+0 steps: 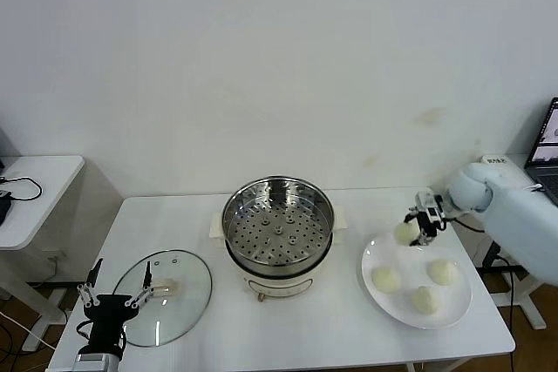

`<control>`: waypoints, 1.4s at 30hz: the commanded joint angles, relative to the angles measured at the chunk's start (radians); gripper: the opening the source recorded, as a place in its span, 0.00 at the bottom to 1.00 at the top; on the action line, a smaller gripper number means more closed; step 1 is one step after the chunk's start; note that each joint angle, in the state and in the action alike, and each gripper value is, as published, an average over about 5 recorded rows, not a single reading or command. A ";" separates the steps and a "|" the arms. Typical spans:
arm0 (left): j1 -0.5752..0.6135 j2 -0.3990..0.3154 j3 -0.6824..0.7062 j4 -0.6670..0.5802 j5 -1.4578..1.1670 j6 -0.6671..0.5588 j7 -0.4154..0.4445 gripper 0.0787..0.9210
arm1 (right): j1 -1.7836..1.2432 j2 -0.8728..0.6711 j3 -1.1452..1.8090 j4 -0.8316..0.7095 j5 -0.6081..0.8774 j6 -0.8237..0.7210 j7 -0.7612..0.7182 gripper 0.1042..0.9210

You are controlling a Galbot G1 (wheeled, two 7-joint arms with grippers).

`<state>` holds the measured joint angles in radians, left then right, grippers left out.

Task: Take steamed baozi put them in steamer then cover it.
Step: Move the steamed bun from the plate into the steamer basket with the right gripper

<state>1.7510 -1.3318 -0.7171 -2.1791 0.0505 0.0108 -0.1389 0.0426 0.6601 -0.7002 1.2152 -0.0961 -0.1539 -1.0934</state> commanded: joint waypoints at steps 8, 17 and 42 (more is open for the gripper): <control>-0.006 0.014 0.003 0.010 -0.017 0.004 0.001 0.88 | 0.499 0.158 -0.289 0.042 0.273 -0.039 0.018 0.65; -0.019 0.018 -0.021 0.018 -0.030 0.007 0.003 0.88 | 0.535 0.379 -0.349 0.004 0.361 0.001 0.083 0.65; -0.012 0.007 -0.061 -0.006 -0.038 0.008 0.003 0.88 | 0.386 0.686 -0.545 -0.235 -0.064 0.499 0.180 0.66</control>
<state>1.7392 -1.3235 -0.7747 -2.1815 0.0119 0.0194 -0.1355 0.4683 1.2731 -1.2033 1.0508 -0.0424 0.1898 -0.9502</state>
